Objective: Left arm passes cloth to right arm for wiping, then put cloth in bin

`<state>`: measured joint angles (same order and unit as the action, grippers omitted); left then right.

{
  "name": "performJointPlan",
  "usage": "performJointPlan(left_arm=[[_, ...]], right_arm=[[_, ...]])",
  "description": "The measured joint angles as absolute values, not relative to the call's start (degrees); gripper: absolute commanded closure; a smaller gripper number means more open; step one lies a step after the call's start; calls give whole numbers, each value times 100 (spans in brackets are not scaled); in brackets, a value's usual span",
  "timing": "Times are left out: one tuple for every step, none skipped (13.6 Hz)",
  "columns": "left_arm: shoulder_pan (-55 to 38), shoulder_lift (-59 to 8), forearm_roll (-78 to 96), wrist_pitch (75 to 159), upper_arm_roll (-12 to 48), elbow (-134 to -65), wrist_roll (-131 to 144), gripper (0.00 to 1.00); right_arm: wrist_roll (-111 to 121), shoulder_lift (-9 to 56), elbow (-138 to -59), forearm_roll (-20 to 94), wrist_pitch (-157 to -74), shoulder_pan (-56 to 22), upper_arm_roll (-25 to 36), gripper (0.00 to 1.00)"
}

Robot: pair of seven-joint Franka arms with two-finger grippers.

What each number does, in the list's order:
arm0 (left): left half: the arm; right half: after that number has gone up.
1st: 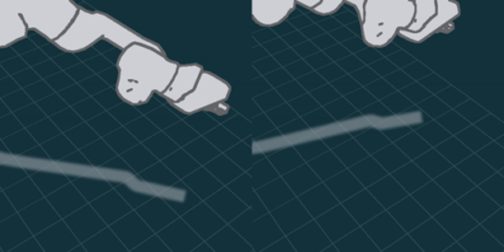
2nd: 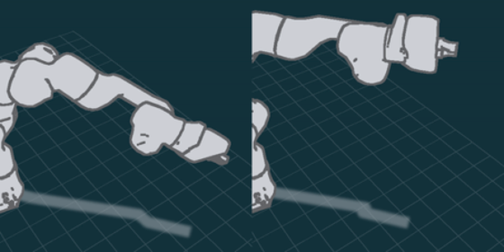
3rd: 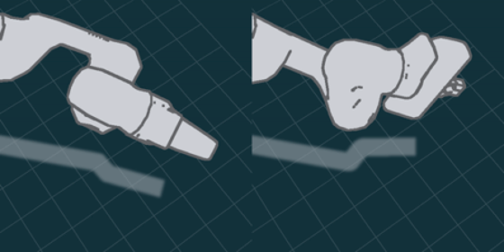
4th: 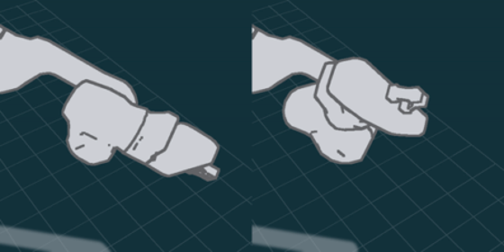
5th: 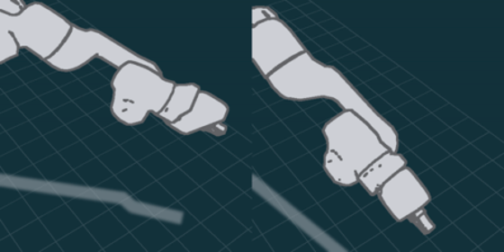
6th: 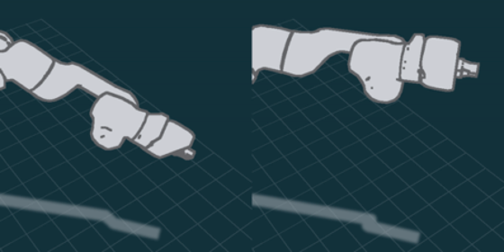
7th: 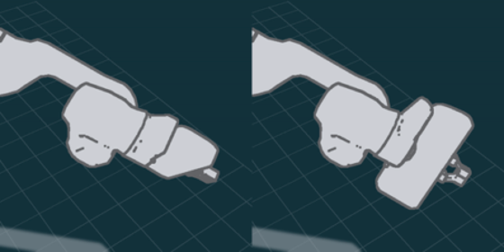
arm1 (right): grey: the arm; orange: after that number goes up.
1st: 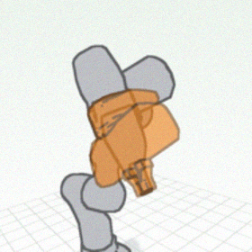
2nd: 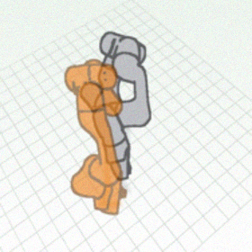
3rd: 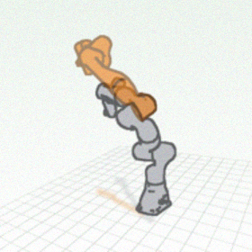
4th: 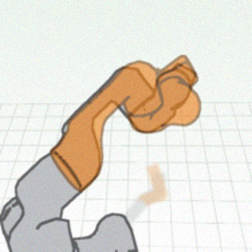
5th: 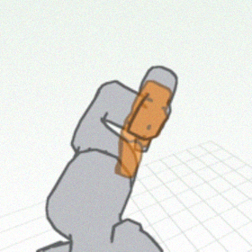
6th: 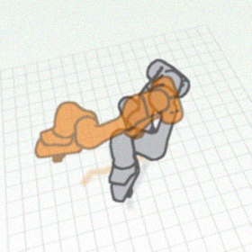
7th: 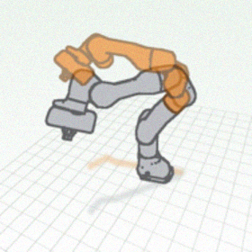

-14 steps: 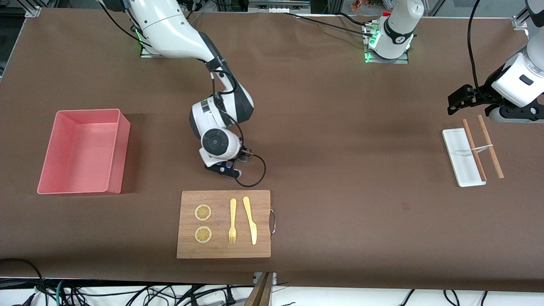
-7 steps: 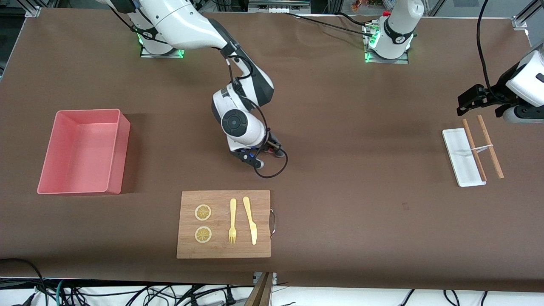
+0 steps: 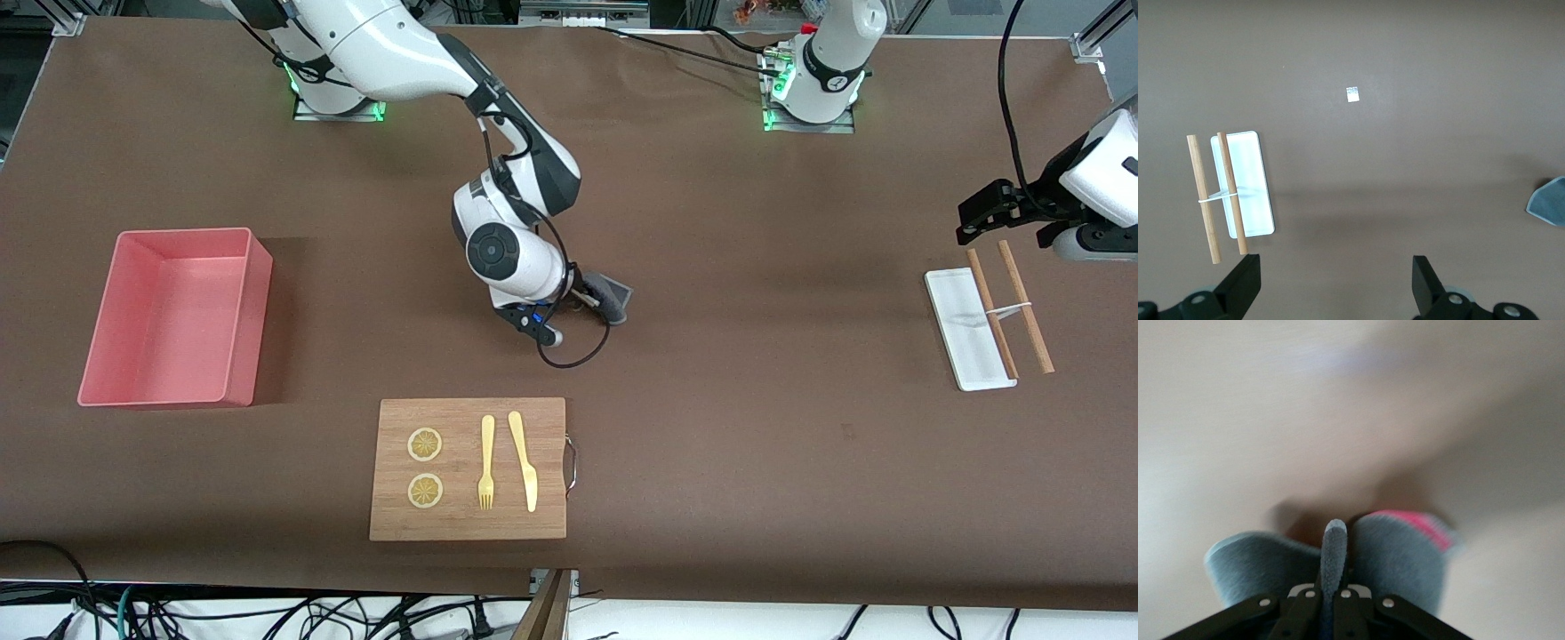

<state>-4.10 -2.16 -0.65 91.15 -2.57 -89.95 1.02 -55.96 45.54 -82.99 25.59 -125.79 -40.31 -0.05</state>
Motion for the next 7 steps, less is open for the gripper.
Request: performJointPlan(left_arm=[[-409, -220, -65, 9113, -257, -8994, 102, 0], [-409, -224, -65, 9112, -257, -8994, 102, 0], [-409, -229, -65, 9112, -257, -8994, 102, 0], [-409, -235, -65, 9112, -257, -8993, 102, 0], [-408, -242, -65, 9112, -257, -8991, 102, 0], [-408, -249, -65, 9112, -257, -8989, 102, 0], [-407, -254, -65, 9112, -257, -8986, 102, 0]], right_arm=[[-5313, 4566, -8414, 2519, -12374, -4005, 144, 100], [-5009, 4574, -8487, 2442, -12116, -3967, 328, 100], [-4694, 4574, -8512, 2320, -11840, -3925, 535, 100], [-4330, 4567, -8510, 2161, -11543, -3877, 776, 100], [-4016, 4552, -8507, 2071, -11322, -3836, 969, 100], [-3626, 4532, -8501, 2027, -11089, -3816, 1204, 100], [-3194, 4512, -8492, 2012, -10873, -3811, 1470, 100]])
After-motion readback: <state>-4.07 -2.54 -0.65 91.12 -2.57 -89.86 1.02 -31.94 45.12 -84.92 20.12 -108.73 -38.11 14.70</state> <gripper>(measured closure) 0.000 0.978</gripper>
